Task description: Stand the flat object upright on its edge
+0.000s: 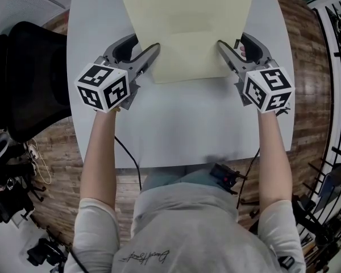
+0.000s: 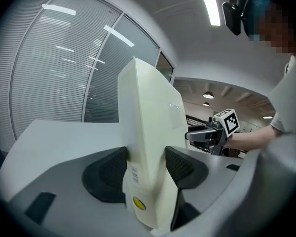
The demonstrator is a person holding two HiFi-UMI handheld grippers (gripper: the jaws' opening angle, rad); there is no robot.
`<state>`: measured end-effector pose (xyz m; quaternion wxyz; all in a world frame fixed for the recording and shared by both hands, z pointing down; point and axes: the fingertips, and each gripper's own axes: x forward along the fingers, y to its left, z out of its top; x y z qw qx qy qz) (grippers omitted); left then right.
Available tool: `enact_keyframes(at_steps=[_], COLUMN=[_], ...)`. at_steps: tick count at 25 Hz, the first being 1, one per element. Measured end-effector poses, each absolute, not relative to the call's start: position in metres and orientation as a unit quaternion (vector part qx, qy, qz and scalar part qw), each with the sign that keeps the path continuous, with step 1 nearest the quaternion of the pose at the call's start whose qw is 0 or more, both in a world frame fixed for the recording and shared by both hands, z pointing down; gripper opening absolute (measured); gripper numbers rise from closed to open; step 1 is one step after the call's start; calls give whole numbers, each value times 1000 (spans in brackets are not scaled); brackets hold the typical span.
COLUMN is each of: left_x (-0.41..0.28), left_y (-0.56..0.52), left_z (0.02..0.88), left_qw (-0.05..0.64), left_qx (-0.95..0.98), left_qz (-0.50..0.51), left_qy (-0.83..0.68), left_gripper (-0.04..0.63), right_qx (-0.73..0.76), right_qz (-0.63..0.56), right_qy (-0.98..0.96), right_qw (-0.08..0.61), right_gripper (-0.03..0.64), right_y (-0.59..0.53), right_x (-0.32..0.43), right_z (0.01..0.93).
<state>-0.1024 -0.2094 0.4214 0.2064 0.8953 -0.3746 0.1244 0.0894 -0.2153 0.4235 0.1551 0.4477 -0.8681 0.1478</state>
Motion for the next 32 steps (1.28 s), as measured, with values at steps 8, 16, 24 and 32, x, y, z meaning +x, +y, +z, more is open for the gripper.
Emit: enact_keyframes(at_steps=[8, 16, 24, 32], left_x=[-105, -104, -105, -108], left_y=[-211, -206, -195, -188], left_z=[426, 434, 437, 439], left_qw=[165, 137, 131, 129], left_qx=[899, 897, 895, 893], left_qz=[132, 153, 152, 158], left_qy=[-384, -391, -398, -400], left_gripper=[258, 256, 255, 255], right_qx=[467, 477, 477, 468], right_qz=[116, 115, 109, 115], right_qy=[-863, -858, -858, -859], right_qw=[155, 152, 156, 172], right_gripper=[268, 267, 265, 262], right_y=[-214, -208, -197, -192], right_x=[85, 86, 84, 82], right_z=[427, 440, 442, 445])
